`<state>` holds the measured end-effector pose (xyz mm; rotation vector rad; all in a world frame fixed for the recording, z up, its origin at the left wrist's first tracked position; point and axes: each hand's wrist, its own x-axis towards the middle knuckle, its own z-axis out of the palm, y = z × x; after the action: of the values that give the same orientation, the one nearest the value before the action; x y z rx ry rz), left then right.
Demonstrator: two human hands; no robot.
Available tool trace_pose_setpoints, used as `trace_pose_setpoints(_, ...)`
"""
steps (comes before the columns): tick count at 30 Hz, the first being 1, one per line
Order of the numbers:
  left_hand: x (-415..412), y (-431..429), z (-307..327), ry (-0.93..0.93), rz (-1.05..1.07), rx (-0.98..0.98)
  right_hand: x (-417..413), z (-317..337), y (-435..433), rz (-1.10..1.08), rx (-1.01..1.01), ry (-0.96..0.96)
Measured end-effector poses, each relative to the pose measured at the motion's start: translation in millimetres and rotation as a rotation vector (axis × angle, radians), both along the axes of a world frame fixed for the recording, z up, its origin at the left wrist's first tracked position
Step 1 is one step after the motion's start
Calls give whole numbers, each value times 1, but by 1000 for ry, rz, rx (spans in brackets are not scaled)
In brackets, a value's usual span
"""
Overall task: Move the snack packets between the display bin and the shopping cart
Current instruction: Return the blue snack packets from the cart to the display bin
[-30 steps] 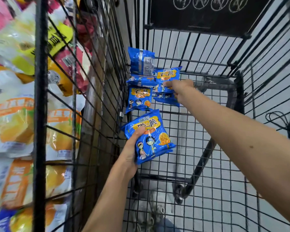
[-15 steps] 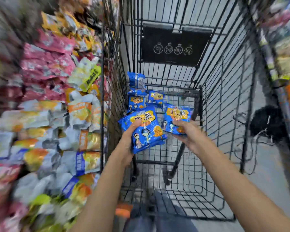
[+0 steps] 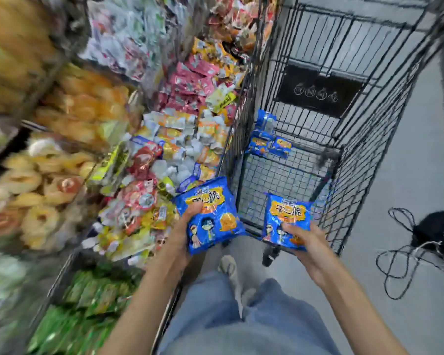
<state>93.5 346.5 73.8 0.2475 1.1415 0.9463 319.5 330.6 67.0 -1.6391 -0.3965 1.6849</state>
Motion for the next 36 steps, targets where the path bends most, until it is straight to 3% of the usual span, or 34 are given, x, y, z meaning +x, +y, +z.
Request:
trace_pose_setpoints(9,-17,-211,9,-29,623,-19,-51,2,-78,687,19,93)
trace_pose_setpoints(17,-21,-359,9,-64,1176,43,-155,5,-142,1133,44,46)
trace_pose_setpoints(25,-77,-437,-2,-74,1383,-4,-262,-14,-212,1250,-5,21)
trace_pose_setpoints(27,-97,-454,-8,-93,1381,-30,-291,-23,-232,1219,80,-109)
trace_pose_setpoints(31,-136,-473,-21,-100,1315,-71,-341,-56,-261,1234,433,-547)
trace_pose_setpoints(36,-176,-486,-31,-125,1229,-104,-377,-90,-292,1324,518,-826)
